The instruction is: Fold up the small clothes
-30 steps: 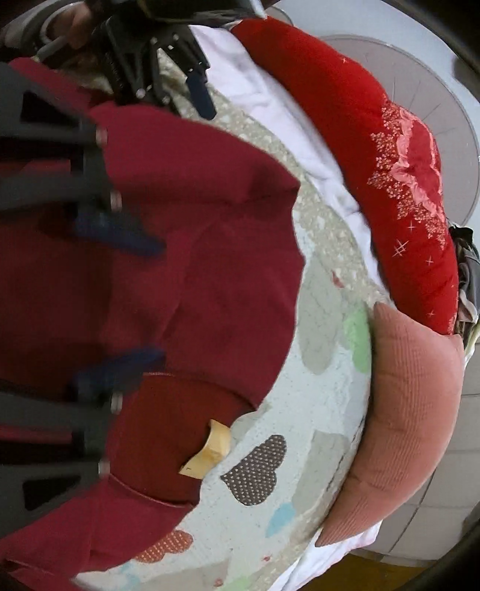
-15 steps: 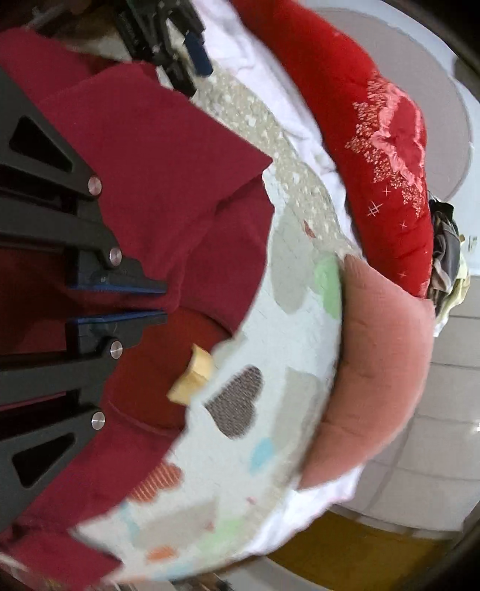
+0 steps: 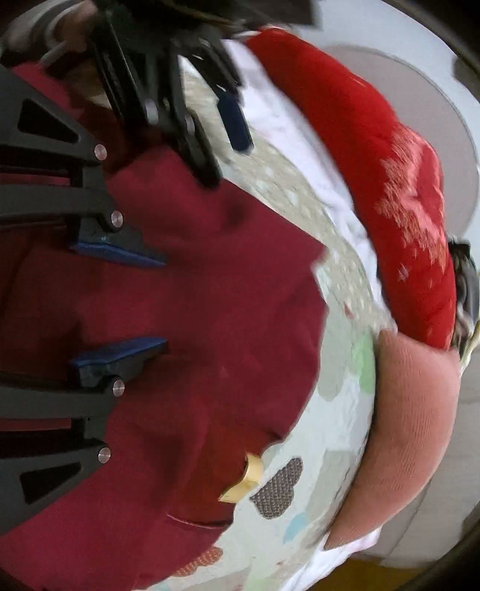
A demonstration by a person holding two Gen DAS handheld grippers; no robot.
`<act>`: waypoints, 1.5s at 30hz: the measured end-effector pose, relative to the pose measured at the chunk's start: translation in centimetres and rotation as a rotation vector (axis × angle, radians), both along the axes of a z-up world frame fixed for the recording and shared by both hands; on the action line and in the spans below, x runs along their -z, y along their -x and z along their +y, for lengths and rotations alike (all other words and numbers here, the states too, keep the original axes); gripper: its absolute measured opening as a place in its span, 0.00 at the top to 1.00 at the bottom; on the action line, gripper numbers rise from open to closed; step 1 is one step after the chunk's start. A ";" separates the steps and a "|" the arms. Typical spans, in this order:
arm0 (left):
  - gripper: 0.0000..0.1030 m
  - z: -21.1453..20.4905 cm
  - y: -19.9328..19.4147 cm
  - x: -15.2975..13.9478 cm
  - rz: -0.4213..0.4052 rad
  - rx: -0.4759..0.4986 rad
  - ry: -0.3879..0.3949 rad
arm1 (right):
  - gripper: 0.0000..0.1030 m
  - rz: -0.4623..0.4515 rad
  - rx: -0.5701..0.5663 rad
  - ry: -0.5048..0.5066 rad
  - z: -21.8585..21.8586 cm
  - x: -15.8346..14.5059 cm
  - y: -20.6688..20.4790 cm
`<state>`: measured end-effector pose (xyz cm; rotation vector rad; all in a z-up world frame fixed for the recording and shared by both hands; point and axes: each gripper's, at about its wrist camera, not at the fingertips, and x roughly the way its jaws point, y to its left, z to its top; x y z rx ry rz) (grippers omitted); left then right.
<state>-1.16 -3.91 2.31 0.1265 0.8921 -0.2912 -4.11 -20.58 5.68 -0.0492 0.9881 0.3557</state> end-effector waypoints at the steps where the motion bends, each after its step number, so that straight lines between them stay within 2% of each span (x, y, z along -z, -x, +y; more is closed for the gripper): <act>1: 0.37 0.4 -0.1 0.1 0.004 -0.010 0.022 | 0.62 -0.003 -0.011 0.011 0.0 -0.4 0.2; 3: 0.33 1.2 -0.5 0.1 0.033 -0.038 0.055 | 0.63 0.011 0.012 -0.026 -0.9 -1.7 -0.2; 6: 0.33 1.9 -0.7 0.5 0.055 -0.053 0.095 | 0.62 -0.075 0.076 -0.066 -2.7 -4.0 -0.8; 8: 0.33 1.8 -0.6 0.5 0.052 -0.052 0.092 | 0.54 -0.133 0.126 -0.029 -3.5 -4.7 -1.7; 9: 0.32 1.7 -0.5 0.5 0.047 -0.050 0.086 | 0.54 -0.136 0.118 -0.005 -3.7 -4.4 -2.3; 13: 0.31 1.8 -0.4 0.6 0.043 -0.049 0.084 | 0.55 -0.012 0.071 0.110 -3.5 -0.7 -4.7; 14: 0.31 1.8 -0.4 0.6 0.044 -0.049 0.088 | 0.63 0.006 0.061 0.095 -3.5 0.0 -4.8; 15: 0.31 1.9 -0.4 0.6 0.043 -0.053 0.093 | 0.66 -0.003 0.059 0.080 -3.6 0.0 -4.7; 17: 0.31 2.0 -0.5 0.6 0.033 -0.071 0.097 | 0.84 -0.057 0.067 0.080 -3.7 -0.9 -4.1; 21: 0.31 2.0 -0.7 0.8 0.021 -0.089 0.084 | 0.86 -0.146 0.190 0.133 -4.8 -1.7 -4.4; 23: 0.31 2.0 -0.7 0.7 0.015 -0.089 0.077 | 0.87 -0.118 0.229 0.153 -5.0 -0.5 -5.6; 25: 0.31 2.1 -0.7 0.7 0.017 -0.089 0.082 | 0.87 -0.062 0.223 0.093 -5.4 0.2 -5.6; 27: 0.31 2.2 -0.8 0.7 0.019 -0.090 0.088 | 0.84 -0.057 0.235 0.057 -5.9 -0.6 -4.5; 29: 0.31 2.3 -0.5 0.3 0.009 -0.092 0.088 | 0.69 -0.095 0.265 0.033 -7.3 -2.5 -2.2; 31: 0.31 2.2 -0.1 -0.5 -0.016 -0.082 0.096 | 0.59 -0.154 0.313 0.030 -9.0 -4.0 1.0; 32: 0.31 2.0 0.1 -1.0 -0.032 -0.070 0.111 | 0.57 -0.177 0.328 0.020 -9.7 -4.5 2.5; 34: 0.31 1.3 0.7 -1.9 -0.058 -0.039 0.144 | 0.57 -0.171 0.346 -0.022 -11.1 -4.0 4.7; 35: 0.31 0.8 0.8 -2.1 -0.063 -0.024 0.147 | 0.57 -0.111 0.354 -0.034 -11.8 -2.6 5.1; 37: 0.31 -0.7 1.0 -2.0 -0.054 0.018 0.121 | 0.57 -0.003 0.375 0.013 -12.5 0.1 5.4; 39: 0.31 -1.8 1.1 -1.3 -0.039 0.042 0.090 | 0.57 -0.047 0.373 0.001 -13.1 -0.6 6.8; 41: 0.31 -2.6 0.7 -0.1 -0.002 0.045 0.051 | 0.56 -0.116 0.408 -0.004 -14.3 -2.8 8.3; 43: 0.31 -2.4 0.3 0.3 0.031 0.037 0.074 | 0.49 -0.180 0.463 -0.005 -15.8 -4.2 9.2; 45: 0.31 -1.8 0.1 0.5 0.054 0.027 0.116 | 0.46 -0.166 0.527 0.013 -17.4 -4.3 8.9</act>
